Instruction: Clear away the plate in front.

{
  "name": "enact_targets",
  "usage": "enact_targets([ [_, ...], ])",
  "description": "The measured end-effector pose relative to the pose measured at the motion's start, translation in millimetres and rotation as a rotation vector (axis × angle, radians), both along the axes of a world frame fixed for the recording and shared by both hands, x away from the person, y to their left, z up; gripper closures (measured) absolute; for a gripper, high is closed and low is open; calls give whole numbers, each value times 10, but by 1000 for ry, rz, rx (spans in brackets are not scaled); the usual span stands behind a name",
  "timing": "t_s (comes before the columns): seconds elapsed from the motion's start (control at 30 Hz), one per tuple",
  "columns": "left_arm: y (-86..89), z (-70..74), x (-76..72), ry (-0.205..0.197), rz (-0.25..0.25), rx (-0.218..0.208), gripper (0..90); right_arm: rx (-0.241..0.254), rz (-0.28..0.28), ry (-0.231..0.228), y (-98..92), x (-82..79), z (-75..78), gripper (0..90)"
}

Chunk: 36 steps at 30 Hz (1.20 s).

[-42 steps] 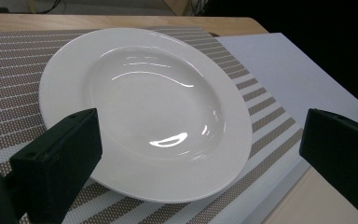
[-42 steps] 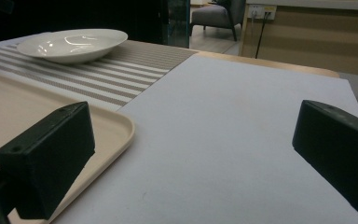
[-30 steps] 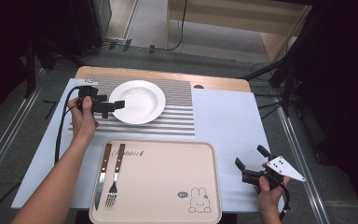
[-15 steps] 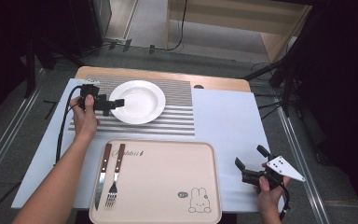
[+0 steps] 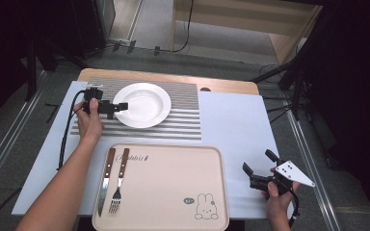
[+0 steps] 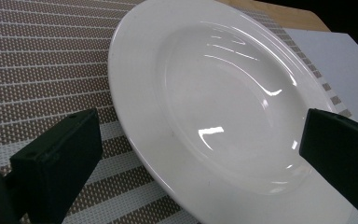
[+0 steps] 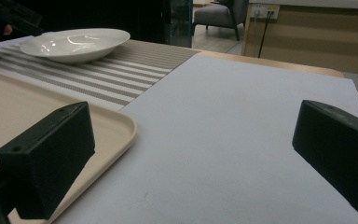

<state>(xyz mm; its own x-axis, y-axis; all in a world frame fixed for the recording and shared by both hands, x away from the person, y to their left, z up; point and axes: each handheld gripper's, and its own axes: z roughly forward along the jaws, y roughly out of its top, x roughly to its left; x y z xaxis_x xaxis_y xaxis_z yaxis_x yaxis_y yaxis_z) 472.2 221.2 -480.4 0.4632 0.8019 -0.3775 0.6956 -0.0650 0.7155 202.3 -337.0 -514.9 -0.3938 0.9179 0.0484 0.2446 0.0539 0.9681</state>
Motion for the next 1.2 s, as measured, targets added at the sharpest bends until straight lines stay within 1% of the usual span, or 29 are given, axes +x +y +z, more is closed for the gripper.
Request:
enact_targets([
  [0.17, -14, -38, 43, 24, 6, 2, 0, -2, 0, 1, 1, 0, -1, 0],
  [0.3, -16, -72, 70, 38, 5, -6, 0, -5, -1, 2, 1, 0, -1, 0],
  [0.33, -17, -80, 75, 42, 12, -9, 0, -5, -1, 2, 2, 1, -1, 0],
  [0.4, -17, -96, 87, 49, 29, 2, 65, -7, 0, 1, 3, 2, -1, 0],
  [0.53, -10, -118, 106, 57, 35, -18, 70, -7, 0, 0, 4, 2, -2, 0],
  [0.6, -19, -124, 117, 64, 28, -14, 77, -6, 0, 0, 4, 2, -2, 0],
  [0.63, -33, -126, 127, 69, 33, 0, 117, -7, 0, 1, 4, 2, -2, 0],
  [0.67, -55, -128, 137, 74, 41, 16, 188, -7, 0, 0, 5, 2, -2, 0],
  [0.7, -70, -128, 145, 76, 37, 28, 209, -8, 1, -1, 6, 2, -2, 0],
  [0.8, -107, -128, 167, 76, 47, 26, 209, -9, 1, 0, 7, 3, -2, 0],
  [0.87, -135, -132, 185, 81, 59, 31, 255, -9, 0, 0, 7, 3, -2, 0],
  [0.93, -149, -138, 195, 82, 63, 35, 258, -9, 0, 0, 6, 3, -2, 0],
  [1.0, -138, -144, 203, 89, 65, 22, 264, -10, 0, 0, 7, 2, -1, 0],
  [1.07, -127, -157, 212, 84, 74, 39, 328, -10, 1, 0, 7, 2, -1, 0],
  [1.1, -124, -169, 217, 81, 73, 34, 348, -10, 2, 0, 8, 2, -1, 0],
  [1.17, -118, -193, 223, 77, 61, 19, 352, -11, 3, 0, 9, 2, -2, 0],
  [1.2, -120, -201, 224, 74, 56, 21, 352, -10, 2, 0, 10, 3, -2, 0],
])
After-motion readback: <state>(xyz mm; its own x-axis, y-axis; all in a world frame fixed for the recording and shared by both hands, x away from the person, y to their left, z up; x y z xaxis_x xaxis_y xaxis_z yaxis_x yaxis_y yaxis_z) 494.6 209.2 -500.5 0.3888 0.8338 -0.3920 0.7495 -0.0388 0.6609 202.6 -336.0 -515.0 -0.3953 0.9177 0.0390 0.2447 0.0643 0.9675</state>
